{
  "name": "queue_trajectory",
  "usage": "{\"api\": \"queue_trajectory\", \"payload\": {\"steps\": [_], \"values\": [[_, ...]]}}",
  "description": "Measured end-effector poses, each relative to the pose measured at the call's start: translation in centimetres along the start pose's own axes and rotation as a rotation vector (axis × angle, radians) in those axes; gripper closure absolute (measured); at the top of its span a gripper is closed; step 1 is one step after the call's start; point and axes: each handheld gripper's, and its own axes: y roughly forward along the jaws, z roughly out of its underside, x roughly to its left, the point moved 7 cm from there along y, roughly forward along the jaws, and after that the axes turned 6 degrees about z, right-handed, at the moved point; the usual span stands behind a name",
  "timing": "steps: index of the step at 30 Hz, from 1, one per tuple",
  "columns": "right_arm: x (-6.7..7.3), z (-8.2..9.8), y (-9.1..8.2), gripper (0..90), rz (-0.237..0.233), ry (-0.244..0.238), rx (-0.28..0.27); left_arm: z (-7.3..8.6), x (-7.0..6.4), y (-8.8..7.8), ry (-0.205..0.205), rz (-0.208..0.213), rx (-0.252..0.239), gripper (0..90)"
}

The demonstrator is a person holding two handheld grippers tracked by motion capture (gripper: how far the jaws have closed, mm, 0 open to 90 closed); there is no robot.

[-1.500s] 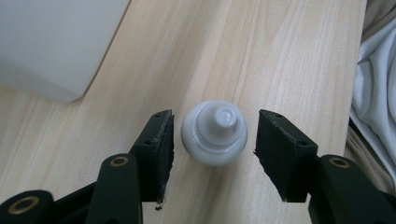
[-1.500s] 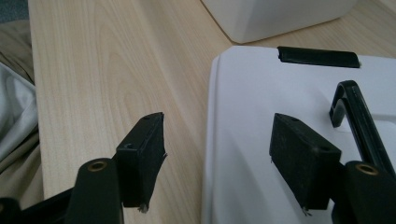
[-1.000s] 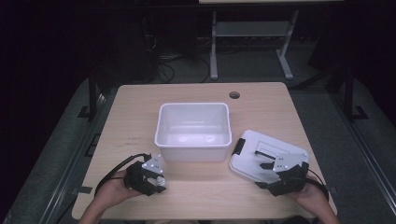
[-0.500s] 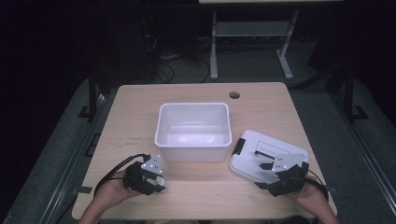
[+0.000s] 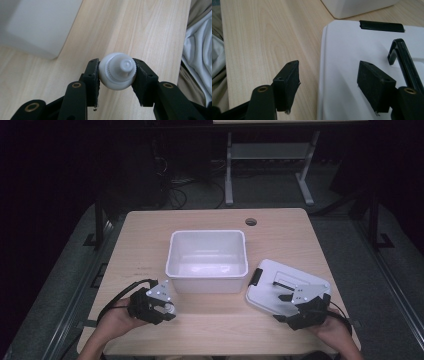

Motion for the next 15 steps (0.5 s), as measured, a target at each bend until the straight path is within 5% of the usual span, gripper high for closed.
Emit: {"api": "queue_trajectory", "payload": {"steps": [15], "values": [[0.0,0.0,-0.1,33.6,0.001,0.005,-0.001,-1.7,0.4,-2.5,0.025,-0.020,-0.004,59.3]]}}
